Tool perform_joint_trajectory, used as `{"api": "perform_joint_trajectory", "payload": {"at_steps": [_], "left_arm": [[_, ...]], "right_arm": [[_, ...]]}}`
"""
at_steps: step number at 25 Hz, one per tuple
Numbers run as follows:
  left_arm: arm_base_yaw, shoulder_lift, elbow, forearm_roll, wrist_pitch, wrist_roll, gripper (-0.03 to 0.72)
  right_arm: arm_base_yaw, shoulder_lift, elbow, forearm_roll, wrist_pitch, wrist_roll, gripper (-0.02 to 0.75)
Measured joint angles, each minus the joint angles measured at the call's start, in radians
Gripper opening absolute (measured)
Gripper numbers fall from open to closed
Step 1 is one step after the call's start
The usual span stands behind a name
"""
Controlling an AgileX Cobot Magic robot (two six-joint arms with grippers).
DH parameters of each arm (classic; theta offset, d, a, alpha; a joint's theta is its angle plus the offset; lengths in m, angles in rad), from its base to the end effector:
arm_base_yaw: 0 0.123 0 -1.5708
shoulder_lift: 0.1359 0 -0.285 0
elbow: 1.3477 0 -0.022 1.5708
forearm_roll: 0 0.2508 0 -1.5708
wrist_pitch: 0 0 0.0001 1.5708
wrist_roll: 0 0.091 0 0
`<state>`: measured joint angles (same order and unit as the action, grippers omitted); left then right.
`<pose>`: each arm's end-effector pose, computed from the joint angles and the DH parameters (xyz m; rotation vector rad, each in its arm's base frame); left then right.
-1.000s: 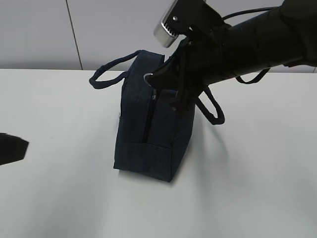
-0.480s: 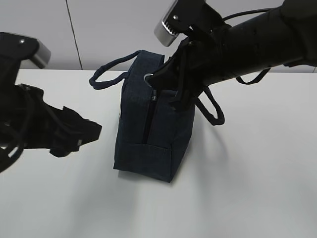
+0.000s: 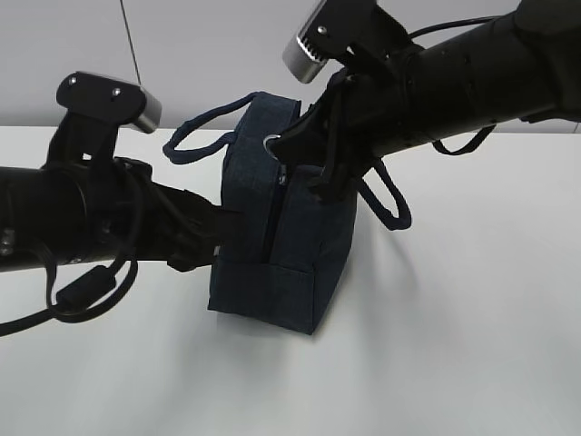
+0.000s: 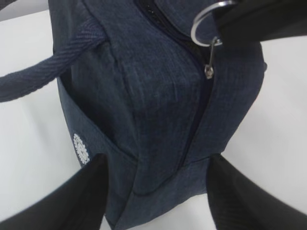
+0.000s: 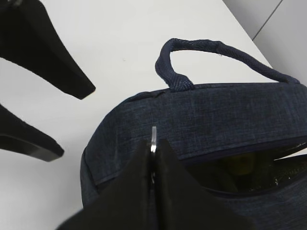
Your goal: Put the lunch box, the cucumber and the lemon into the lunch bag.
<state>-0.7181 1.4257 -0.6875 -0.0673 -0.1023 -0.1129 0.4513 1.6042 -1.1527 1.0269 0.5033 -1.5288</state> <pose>0.2171 -0.1889 0.2259 0.5716 2.0879 -0.5200 0.3044 0.1894 0.2855 -1.2545 1.7776 0.4064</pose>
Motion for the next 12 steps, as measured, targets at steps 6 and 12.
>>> {"api": "perform_joint_trajectory", "payload": {"at_steps": [6,12], "left_arm": [[0.000,0.082,0.000,0.012,-0.133,0.000,0.447],[0.000,0.144,0.000,0.014,-0.205,0.000,0.255]], "right_arm": [[0.000,0.000,0.000,0.000,0.000,0.001,0.000],[0.000,0.000,0.000,0.000,0.000,0.003,0.000]]}}
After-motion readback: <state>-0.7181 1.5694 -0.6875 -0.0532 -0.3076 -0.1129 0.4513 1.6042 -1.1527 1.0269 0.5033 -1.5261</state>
